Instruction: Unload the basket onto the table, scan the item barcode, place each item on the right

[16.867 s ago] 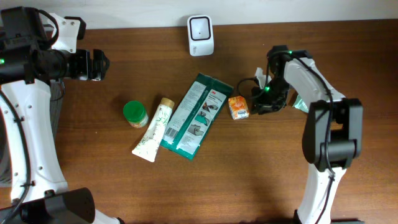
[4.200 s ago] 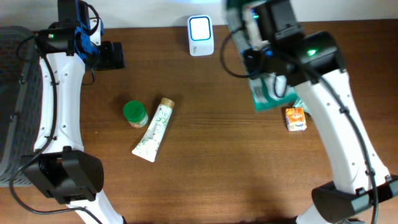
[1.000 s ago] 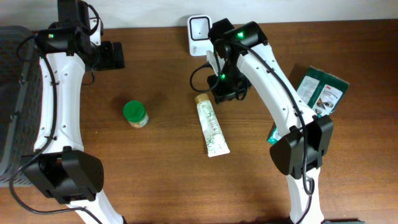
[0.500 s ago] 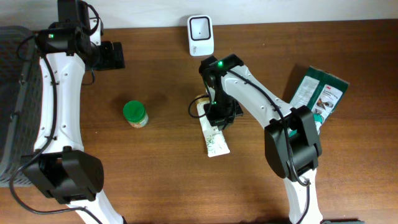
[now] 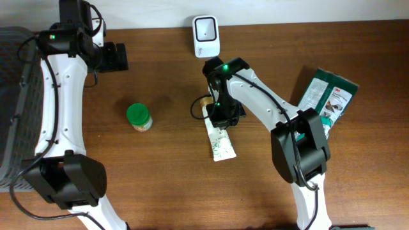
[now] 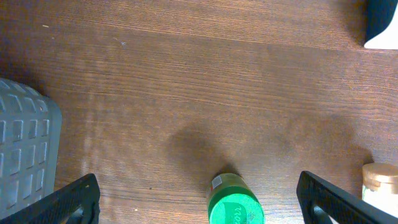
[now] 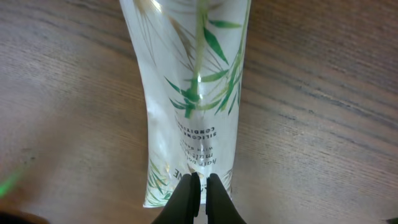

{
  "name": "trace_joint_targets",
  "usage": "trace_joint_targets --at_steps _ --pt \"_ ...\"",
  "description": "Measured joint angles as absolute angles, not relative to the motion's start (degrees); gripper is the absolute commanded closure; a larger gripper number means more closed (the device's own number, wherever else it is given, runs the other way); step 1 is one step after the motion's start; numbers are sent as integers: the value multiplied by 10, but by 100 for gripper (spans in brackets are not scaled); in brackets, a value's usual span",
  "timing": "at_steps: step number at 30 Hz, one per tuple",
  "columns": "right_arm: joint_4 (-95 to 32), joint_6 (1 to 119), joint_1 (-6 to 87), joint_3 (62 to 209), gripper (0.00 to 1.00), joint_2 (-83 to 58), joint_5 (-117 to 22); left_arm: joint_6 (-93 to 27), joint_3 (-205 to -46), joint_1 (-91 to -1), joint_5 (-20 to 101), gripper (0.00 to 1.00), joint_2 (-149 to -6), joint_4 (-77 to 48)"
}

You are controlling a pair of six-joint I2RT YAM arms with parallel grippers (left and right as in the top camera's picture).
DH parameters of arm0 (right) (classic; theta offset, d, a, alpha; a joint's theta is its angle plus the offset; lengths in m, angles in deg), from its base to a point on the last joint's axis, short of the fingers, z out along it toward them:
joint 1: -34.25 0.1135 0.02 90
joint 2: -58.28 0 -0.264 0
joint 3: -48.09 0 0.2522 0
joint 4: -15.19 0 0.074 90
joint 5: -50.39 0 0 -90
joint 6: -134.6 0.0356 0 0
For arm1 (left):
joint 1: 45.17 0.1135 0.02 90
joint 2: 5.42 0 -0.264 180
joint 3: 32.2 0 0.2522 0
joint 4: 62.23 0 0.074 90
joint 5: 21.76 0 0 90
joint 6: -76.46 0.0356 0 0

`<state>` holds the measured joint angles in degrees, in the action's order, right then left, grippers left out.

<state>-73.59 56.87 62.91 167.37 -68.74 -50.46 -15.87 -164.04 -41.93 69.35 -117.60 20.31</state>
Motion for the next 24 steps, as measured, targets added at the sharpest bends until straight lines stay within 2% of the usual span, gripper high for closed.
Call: trace_joint_targets --at_steps 11,12,13,14,18,21,24 --pt "-611 586 629 1568 96 -663 -533 -159 -1640 -419 693 1 -1176 203" --pt "-601 590 629 1558 91 -659 -536 -159 -1640 -419 693 1 -1176 204" --pt "-596 596 629 1554 72 -656 -539 -159 -1640 -419 693 1 -1176 203" --pt "-596 596 628 1553 66 -656 -541 -159 -1640 -419 693 1 -1176 203" --pt "-602 585 627 1553 62 -659 -559 -159 -1640 -419 693 1 -1176 203" --pt "-616 576 618 1569 51 -661 -567 -159 -1640 -419 693 1 -1176 203" --pt "-617 572 568 1573 50 -646 -578 -159 -1640 -419 693 1 -1176 188"
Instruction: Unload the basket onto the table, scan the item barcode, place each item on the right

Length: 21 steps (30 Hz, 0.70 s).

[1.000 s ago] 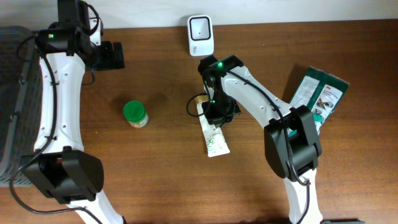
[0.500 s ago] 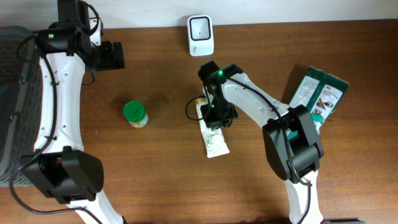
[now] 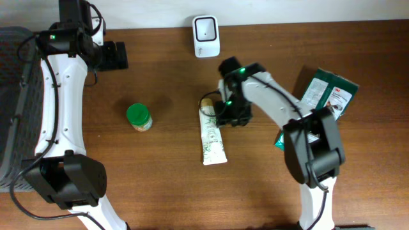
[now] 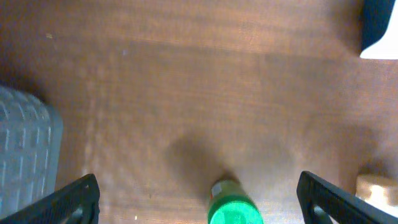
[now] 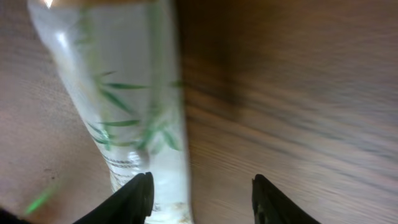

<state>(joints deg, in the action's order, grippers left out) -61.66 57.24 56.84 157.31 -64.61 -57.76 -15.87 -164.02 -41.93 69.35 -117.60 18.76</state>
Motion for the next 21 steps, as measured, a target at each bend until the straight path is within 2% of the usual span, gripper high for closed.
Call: trace_joint_targets --at_steps 2,4,8,9,11,12,15,21 --pt "-620 561 542 1574 50 -643 -603 -159 -1639 -419 693 1 -1176 128" --pt "-616 557 537 1574 44 -643 -620 -159 -1639 -419 693 1 -1176 126" --pt "-602 549 538 1573 44 -643 -642 -159 -1639 -419 687 1 -1176 125" --pt "-583 549 538 1569 45 -643 -658 -159 -1639 -419 673 5 -1176 126" --pt "-557 549 538 1553 47 -643 -681 -158 -1639 -419 651 44 -1176 127" --pt "-543 549 538 1541 49 -643 -690 -158 -1639 -419 632 48 -1176 131" --pt "-473 546 538 1487 50 -644 -732 -157 -1639 -420 578 44 -1176 143" --pt "-337 555 539 1429 84 -642 -806 -157 -1639 -421 556 41 -1191 152"
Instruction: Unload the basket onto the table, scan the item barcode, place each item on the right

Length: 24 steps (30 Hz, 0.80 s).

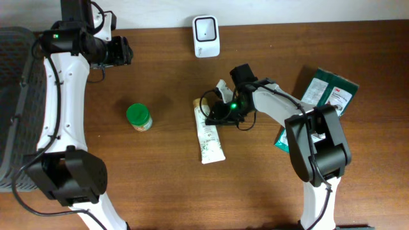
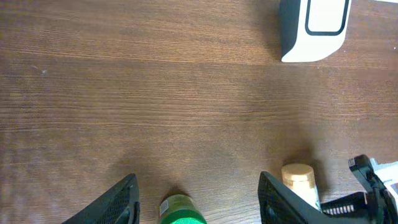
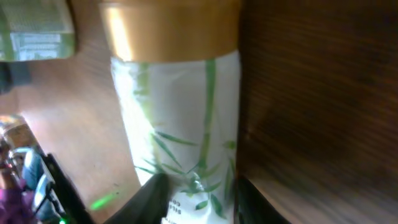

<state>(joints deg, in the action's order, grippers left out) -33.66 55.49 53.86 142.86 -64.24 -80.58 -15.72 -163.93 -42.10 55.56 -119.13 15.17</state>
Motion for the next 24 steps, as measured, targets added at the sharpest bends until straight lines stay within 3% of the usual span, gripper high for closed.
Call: trace_joint_targets --at_steps 2,10,17,18,19,21,22,24 --pt "-314 565 542 1427 96 -642 -812 -157 -1639 -421 554 42 -1196 153" --pt "-315 568 547 1426 96 -634 -815 -157 -1639 -421 552 38 -1214 156" --pt "-517 570 570 1474 96 -499 -544 -157 -1639 -421 551 39 -1214 158" --pt "-521 571 582 1482 96 -496 -511 -157 -1639 -421 551 44 -1214 158" --pt "-522 575 589 1482 87 -497 -493 -157 -1639 -421 551 55 -1214 158" --pt "-522 589 590 1482 61 -498 -486 -159 -1639 -421 549 75 -1214 165" --pt "-521 599 579 1482 56 -498 -502 -157 -1639 -422 543 87 -1214 178" --pt "-516 608 547 1481 54 -499 -557 -157 -1640 -429 525 96 -1217 212"
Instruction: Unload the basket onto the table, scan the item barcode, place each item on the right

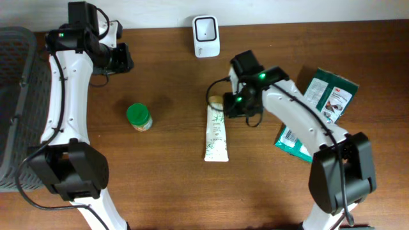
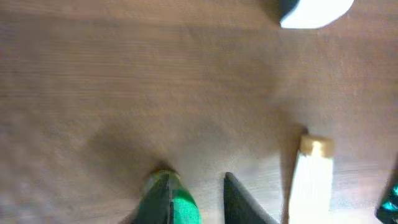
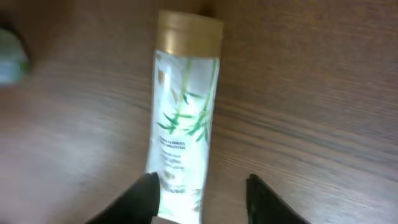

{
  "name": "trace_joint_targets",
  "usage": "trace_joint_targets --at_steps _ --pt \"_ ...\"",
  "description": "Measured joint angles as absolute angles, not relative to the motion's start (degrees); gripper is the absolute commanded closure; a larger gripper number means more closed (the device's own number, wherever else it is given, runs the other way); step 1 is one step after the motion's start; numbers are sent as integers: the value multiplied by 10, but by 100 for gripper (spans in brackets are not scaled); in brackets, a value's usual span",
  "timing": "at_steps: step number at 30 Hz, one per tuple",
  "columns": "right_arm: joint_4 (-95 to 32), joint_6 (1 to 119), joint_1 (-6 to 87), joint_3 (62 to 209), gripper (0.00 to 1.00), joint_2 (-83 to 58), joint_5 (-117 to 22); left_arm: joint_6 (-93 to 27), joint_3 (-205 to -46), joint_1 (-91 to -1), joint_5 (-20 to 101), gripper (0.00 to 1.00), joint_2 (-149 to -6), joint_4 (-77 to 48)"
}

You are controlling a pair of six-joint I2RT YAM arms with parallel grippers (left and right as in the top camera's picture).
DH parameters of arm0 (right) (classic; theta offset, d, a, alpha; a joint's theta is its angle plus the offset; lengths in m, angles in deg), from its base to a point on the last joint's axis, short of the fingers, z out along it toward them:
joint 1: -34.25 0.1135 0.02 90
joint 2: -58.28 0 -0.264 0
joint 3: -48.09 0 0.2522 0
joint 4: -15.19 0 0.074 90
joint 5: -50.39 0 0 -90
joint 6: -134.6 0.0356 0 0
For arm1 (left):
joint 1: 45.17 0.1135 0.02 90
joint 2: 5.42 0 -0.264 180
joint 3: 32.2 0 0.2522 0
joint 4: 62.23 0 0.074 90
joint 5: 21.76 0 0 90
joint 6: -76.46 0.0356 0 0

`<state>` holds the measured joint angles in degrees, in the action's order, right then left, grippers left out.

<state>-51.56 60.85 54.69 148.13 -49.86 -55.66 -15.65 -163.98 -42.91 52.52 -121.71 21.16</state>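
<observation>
A white tube (image 1: 216, 133) printed with green leaves lies flat mid-table, its gold cap (image 1: 218, 102) toward the white barcode scanner (image 1: 206, 29) at the far edge. In the right wrist view the tube (image 3: 183, 124) runs lengthwise below my right gripper (image 3: 200, 199). That gripper is open, and the tube's flat end lies by its left finger (image 3: 142, 198). My left gripper (image 2: 196, 202) hangs open, with its fingers fairly close, over the far left of the table. It holds nothing, and the view is blurred.
A green-lidded jar (image 1: 139, 117) stands left of the tube and shows behind the left gripper's left finger (image 2: 160, 200). Dark green packets (image 1: 329, 94) lie at the right edge. A grey basket (image 1: 13, 96) lines the left side.
My right gripper was low beside the tube's cap and is now higher over the tube, still open. The tube lies straighter. The left gripper's fingers stand closer together and it has shifted.
My right gripper was shut, tips on the tube, which lay slanted. Then it was open beside the tube, which had turned. Then it was low at the cap end. Now it is open above the straightened tube. The left arm shifted rightward with its fingers narrowing.
</observation>
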Motion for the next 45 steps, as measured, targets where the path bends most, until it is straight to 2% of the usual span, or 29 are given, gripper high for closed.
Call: trace_joint_targets --at_steps 4,8,11,12,13,15,16,18,22,26,29,33,38,42,45 --pt "-490 606 496 1459 53 -520 -650 -157 -1640 -496 513 100 -1252 244" --pt "-433 606 516 1412 42 -572 -721 -157 -1640 -555 506 100 -1296 237" --pt "-393 613 536 1400 40 -592 -734 -157 -1640 -563 506 100 -1311 226" --pt "-368 623 542 1396 45 -594 -736 -157 -1640 -563 506 99 -1314 222" --pt "-337 640 548 1392 62 -601 -736 -157 -1640 -563 506 98 -1315 218" --pt "-317 665 551 1388 82 -609 -738 -157 -1640 -563 506 96 -1315 209" --pt "-312 674 551 1386 84 -611 -742 -157 -1640 -563 506 95 -1315 208" --pt "-305 682 551 1386 96 -611 -748 -157 -1640 -563 506 95 -1315 207" --pt "-298 664 552 1386 96 -605 -759 -157 -1640 -563 506 93 -1315 202" --pt "-394 633 553 1398 96 -569 -682 -157 -1640 -563 507 91 -1315 199" --pt "-519 622 573 1455 96 -532 -481 -157 -1640 -563 507 91 -1315 196" --pt "-566 614 633 1481 96 -527 -209 -157 -1640 -562 507 88 -1315 192" --pt "-544 607 647 1481 96 -592 -103 -157 -1640 -562 507 82 -1315 192" --pt "-525 581 647 1482 75 -599 -132 -157 -1640 -562 507 79 -1315 192" --pt "-523 580 660 1482 71 -599 -184 -157 -1640 -562 507 78 -1315 192"
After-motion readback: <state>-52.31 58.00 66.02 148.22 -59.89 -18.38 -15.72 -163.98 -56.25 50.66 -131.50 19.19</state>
